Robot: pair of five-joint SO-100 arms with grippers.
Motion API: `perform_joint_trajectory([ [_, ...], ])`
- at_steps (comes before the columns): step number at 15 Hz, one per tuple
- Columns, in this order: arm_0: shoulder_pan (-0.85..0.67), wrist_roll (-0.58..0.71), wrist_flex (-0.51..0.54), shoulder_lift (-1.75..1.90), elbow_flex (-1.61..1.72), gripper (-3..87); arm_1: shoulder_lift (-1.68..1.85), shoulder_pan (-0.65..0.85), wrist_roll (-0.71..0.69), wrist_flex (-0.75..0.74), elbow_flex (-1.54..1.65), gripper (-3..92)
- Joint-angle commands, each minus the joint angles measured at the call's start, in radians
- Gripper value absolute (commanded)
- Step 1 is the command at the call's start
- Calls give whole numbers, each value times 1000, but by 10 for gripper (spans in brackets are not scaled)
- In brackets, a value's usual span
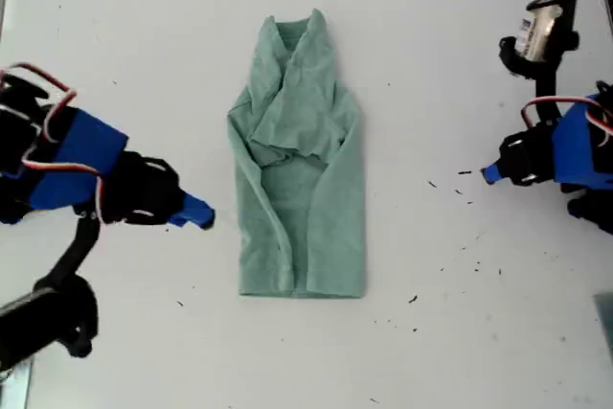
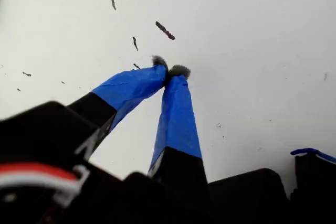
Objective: Fold t shirt
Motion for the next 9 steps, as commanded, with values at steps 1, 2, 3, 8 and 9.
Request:
perform_joint_trajectory([
  [1,21,-123,-351,552,756,55,-2,-2,17,2,-18,21],
  [2,21,-176,-351,755,943,26,-2,-2,18,-2,-15,21],
  [3,31,-187,-336,956,1065,2,-3,-3,18,-3,-14,21],
  [8,17,-183,-325,1108,1178,-2,-3,-9,21,-21,8,21],
  [9,17,-183,-322,1118,1186,-2,-3,-11,23,-21,8,21],
])
